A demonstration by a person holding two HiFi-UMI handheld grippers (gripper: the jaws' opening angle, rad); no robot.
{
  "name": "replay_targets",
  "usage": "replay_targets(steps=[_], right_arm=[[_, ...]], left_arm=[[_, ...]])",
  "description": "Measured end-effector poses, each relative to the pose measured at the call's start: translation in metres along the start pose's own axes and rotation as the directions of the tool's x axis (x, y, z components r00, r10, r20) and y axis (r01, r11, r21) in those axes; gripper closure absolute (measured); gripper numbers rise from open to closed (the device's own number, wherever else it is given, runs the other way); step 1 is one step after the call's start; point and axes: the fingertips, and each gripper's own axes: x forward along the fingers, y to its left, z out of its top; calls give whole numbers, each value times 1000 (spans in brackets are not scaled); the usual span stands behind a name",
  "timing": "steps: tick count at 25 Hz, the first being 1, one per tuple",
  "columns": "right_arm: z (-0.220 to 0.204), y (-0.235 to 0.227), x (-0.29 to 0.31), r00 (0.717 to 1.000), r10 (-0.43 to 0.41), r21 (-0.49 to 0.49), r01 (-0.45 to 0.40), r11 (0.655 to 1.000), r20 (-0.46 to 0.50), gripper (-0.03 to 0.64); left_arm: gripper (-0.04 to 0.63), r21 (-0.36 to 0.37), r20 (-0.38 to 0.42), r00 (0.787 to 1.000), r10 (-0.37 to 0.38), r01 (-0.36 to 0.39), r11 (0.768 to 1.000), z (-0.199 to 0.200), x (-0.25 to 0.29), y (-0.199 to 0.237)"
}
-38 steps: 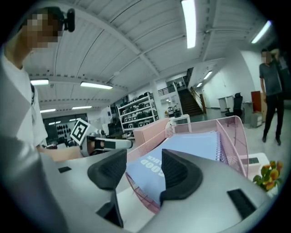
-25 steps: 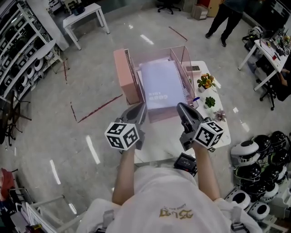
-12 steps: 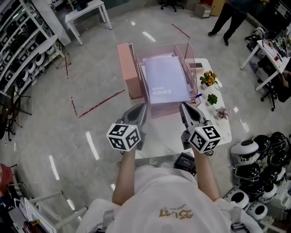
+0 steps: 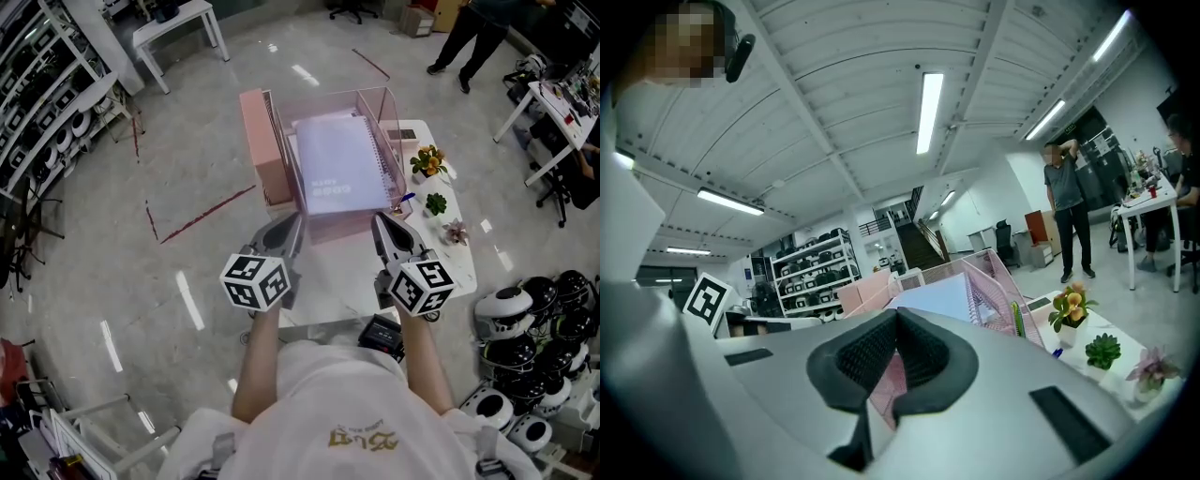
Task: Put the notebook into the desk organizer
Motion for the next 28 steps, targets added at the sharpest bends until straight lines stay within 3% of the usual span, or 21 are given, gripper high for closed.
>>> replay_targets(steps=[28], right_arm=[[0,4,-4,1000,-16,-24,16,1000,-17,607]], left_arm=[[577,-1,8,1000,-10,10,1000,4,-10,-1]])
